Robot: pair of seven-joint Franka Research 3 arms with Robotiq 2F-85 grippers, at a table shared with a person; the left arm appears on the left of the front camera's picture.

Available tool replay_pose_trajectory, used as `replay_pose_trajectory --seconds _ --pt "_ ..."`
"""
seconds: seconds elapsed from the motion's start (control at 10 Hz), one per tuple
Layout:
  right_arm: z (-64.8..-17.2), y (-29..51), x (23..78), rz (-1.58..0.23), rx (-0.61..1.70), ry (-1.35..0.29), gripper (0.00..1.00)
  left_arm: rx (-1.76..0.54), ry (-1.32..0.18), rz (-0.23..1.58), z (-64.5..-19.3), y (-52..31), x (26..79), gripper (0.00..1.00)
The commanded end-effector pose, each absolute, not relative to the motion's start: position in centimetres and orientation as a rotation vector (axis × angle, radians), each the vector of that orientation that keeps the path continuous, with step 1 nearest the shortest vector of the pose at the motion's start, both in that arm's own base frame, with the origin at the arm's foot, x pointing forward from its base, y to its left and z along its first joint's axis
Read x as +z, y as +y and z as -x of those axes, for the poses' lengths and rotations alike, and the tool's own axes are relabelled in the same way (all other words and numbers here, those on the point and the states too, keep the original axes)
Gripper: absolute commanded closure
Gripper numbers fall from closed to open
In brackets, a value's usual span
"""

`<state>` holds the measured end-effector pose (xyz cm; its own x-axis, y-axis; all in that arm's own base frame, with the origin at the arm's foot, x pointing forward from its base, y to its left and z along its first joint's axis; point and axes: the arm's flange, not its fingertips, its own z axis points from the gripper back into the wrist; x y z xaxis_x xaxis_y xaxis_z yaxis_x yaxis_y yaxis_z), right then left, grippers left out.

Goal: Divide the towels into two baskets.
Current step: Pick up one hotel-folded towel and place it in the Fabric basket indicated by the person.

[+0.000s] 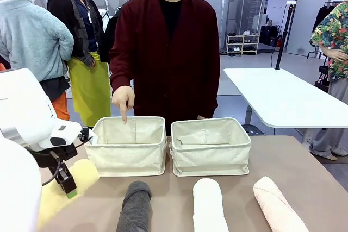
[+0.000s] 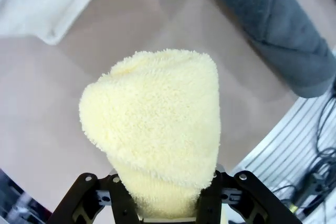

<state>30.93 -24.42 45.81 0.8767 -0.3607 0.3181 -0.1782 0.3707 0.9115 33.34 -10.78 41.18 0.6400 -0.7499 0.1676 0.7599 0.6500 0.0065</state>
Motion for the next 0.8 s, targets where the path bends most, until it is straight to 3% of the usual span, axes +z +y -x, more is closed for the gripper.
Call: replay_pose_trajectory --seconds 0.0,0.3,0.6,0.7 --pt "-30.7 -24.4 46.1 -1.209 -0.111 -0.539 0.00 -1.020 -0.217 0.057 -34.9 -9.8 43.5 0.63" --pt "-30.7 -24.4 46.1 -1.209 -0.111 -0.539 0.00 -1.181 -0.208 -0.020 -37.5 -10.7 47.1 0.63" --pt "-30.7 -24.4 46.1 -1.209 -0.111 -0.539 0.00 -1.317 -0.283 -0.078 -37.2 -12.5 48.0 0.63" --pt "-30.7 -24.4 46.1 -1.209 -0.111 -0.539 0.00 -1.260 -0.192 -0.048 -38.5 -11.1 46.2 0.63"
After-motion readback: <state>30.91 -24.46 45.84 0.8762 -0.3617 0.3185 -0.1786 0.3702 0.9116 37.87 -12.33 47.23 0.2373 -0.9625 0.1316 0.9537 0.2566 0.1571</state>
